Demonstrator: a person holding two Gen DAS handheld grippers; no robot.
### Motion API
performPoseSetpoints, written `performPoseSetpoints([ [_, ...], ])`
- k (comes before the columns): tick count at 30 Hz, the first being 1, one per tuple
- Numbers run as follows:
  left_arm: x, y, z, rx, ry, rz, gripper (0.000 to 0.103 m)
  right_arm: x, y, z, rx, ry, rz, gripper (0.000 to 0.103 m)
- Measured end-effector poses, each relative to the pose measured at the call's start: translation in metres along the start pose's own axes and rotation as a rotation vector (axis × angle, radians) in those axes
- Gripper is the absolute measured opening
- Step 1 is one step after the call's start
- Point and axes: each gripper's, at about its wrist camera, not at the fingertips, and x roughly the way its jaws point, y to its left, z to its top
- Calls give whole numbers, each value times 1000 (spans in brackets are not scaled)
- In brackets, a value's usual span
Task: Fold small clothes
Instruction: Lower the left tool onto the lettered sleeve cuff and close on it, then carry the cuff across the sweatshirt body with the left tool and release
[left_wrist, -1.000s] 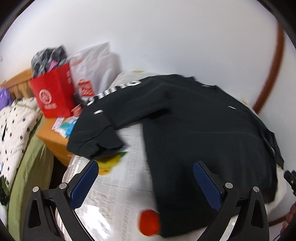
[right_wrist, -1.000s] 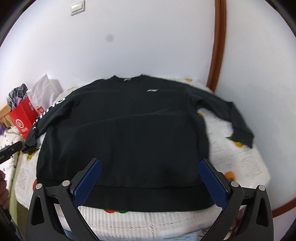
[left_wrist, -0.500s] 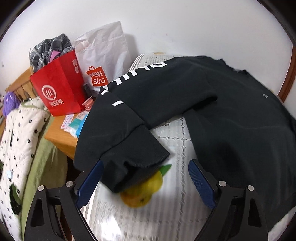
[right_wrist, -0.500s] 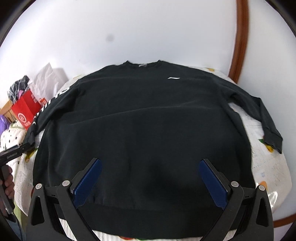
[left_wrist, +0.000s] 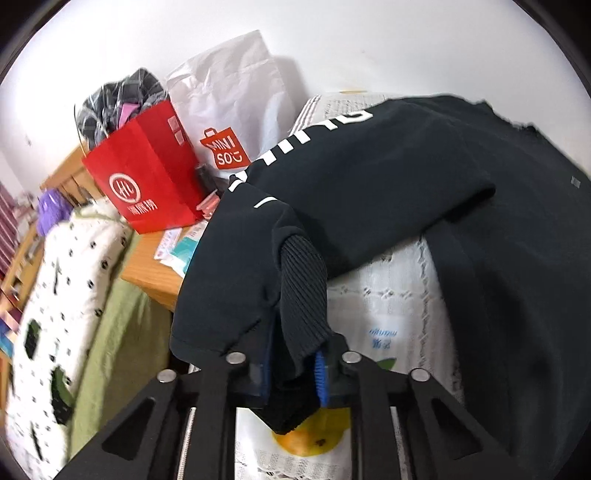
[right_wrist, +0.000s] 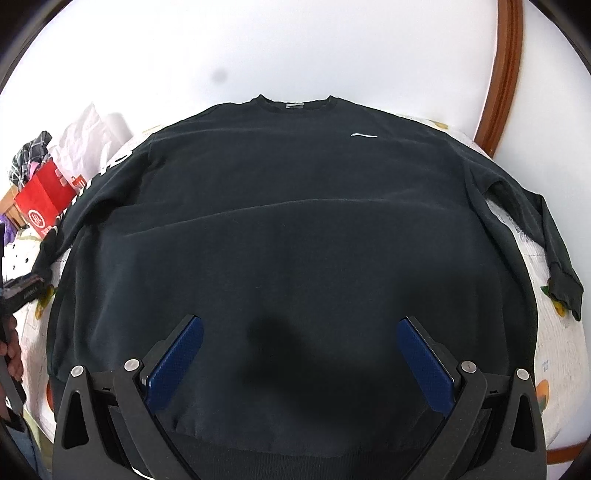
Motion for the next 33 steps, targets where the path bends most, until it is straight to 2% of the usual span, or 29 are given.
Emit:
performPoseSetpoints([
  [7,-38,-14,27,-23,-71,-80,12,-17,-31,4,46,-46,15,103],
  [11,-62,-40,46,-27,-98,-203,12,-27,-54,4,74,-72,7,103],
  [20,-99,-140,75,89,-161,-360,11,-43,-104,-2,102,-90,-27,103],
  [23,-103,-173,81,106,-173,-385,11,-45,-124,-4,144,-97,-36,103],
  [27,-102,-216,87,149,-158,-446,11,-48,-146,-9,185,-102,-43,103],
  [33,-107,-275,87,202,-152,-513,11,-44,-154,-18,164,-91,-58,103],
])
